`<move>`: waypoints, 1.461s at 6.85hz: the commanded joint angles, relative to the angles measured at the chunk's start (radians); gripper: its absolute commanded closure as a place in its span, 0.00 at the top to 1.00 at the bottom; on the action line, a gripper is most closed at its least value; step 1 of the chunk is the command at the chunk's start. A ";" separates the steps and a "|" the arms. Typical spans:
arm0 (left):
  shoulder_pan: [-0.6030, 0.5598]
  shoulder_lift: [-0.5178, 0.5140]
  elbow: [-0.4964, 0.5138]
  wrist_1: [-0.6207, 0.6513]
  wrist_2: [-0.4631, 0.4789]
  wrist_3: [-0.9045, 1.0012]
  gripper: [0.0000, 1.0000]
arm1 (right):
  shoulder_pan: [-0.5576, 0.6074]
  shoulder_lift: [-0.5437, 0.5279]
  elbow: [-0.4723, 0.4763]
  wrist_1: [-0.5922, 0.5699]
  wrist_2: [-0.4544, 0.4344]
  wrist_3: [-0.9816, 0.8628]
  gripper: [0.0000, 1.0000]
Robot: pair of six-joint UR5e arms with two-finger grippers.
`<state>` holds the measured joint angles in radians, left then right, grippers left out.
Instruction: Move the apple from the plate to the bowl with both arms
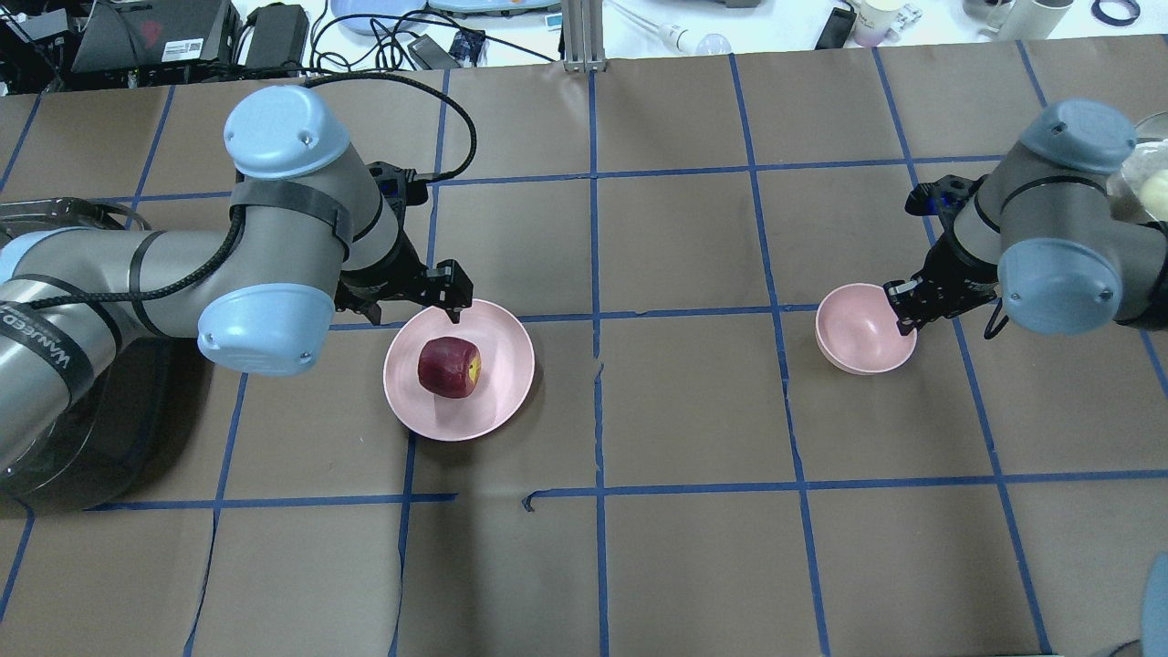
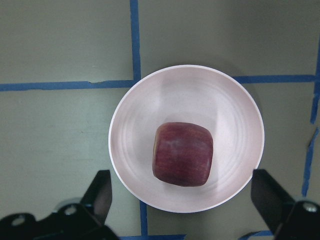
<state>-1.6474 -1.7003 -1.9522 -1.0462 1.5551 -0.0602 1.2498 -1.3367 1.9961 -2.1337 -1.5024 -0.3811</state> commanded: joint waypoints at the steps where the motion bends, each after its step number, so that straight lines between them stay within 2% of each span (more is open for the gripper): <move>1: -0.002 -0.022 -0.019 0.037 -0.006 -0.004 1.00 | 0.118 0.001 -0.017 -0.006 0.051 0.093 0.00; 2: -0.002 -0.033 -0.019 0.034 -0.038 -0.004 1.00 | 0.210 0.005 -0.017 -0.014 0.053 0.199 0.00; 4: -0.005 -0.056 -0.021 0.035 -0.043 -0.003 1.00 | 0.371 0.025 -0.017 -0.018 0.054 0.446 0.00; 5: -0.017 -0.059 -0.019 0.044 -0.041 -0.004 1.00 | 0.396 0.040 -0.014 -0.035 0.054 0.480 0.00; 6: -0.029 -0.067 -0.019 0.048 -0.038 -0.004 1.00 | 0.401 0.054 -0.013 -0.035 0.054 0.481 0.11; 7: -0.031 -0.079 -0.019 0.061 -0.040 -0.006 1.00 | 0.399 0.048 -0.020 -0.035 0.039 0.482 0.99; 8: -0.034 -0.082 -0.019 0.069 -0.040 -0.006 1.00 | 0.398 0.036 -0.052 -0.028 0.022 0.484 1.00; 9: -0.034 -0.082 -0.017 0.071 -0.040 -0.006 1.00 | 0.402 -0.014 -0.103 0.013 -0.051 0.482 1.00; 10: -0.035 -0.082 -0.017 0.071 -0.040 -0.006 1.00 | 0.404 -0.095 -0.146 0.108 -0.062 0.482 1.00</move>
<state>-1.6811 -1.7816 -1.9701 -0.9774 1.5156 -0.0659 1.6508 -1.3525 1.9026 -2.1120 -1.5312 0.1012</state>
